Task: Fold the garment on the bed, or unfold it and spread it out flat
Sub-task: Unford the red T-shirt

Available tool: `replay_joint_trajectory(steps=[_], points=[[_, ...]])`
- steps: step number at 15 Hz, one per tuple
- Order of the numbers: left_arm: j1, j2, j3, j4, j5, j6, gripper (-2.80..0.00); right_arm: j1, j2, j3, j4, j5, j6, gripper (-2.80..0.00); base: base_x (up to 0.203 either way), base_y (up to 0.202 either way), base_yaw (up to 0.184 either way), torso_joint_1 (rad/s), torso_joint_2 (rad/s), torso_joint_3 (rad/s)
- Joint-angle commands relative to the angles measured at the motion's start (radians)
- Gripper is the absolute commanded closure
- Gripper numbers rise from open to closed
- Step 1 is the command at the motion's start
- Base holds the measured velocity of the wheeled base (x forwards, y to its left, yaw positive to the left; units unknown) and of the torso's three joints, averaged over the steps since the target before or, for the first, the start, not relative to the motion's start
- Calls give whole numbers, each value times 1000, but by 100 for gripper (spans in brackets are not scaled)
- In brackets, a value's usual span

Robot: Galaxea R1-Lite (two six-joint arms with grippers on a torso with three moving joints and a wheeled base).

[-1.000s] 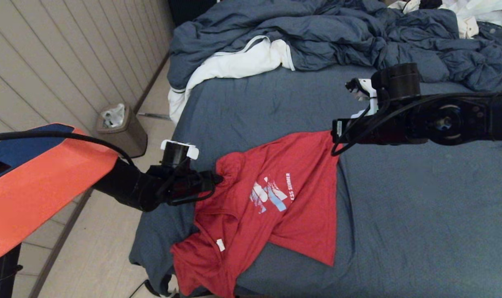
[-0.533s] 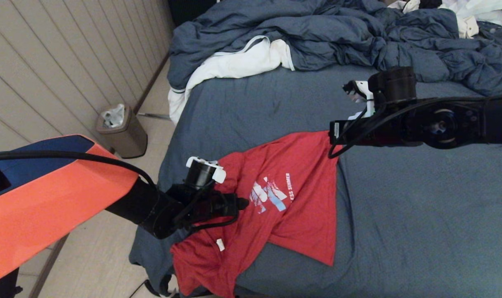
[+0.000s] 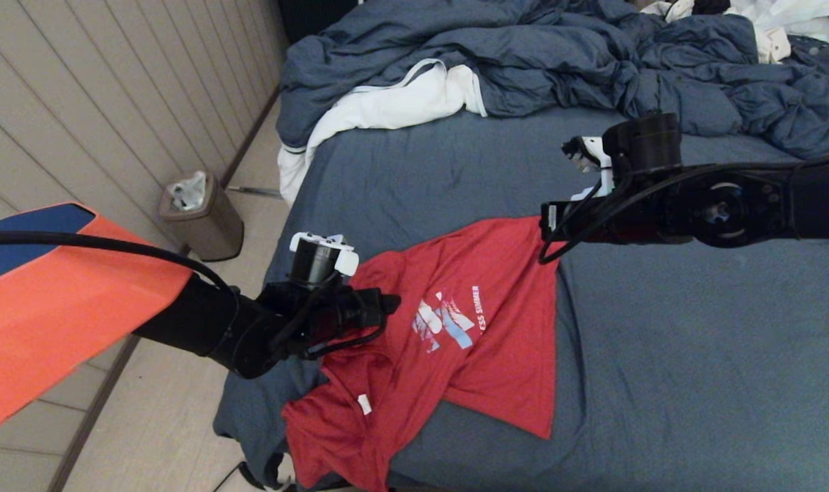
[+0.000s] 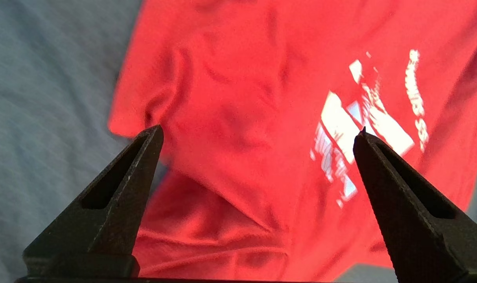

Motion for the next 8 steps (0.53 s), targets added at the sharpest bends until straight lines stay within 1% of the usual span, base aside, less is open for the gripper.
replay_joint_trajectory(steps=[1, 3, 5, 8], points=[[15, 39, -15, -6, 2, -6, -280, 2, 1, 1, 0, 0, 1, 0, 0, 0, 0, 0, 0, 0], [15, 81, -21, -33, 2, -5, -280, 2, 1, 1, 0, 0, 1, 0, 0, 0, 0, 0, 0, 0], [11, 95, -16, -35, 1, -9, -280, 2, 2, 1, 0, 0, -1, 0, 0, 0, 0, 0, 0, 0], [11, 63, -11, -35, 6, -9, -280, 0, 3, 0, -1, 0, -1, 0, 0, 0, 0, 0, 0, 0]])
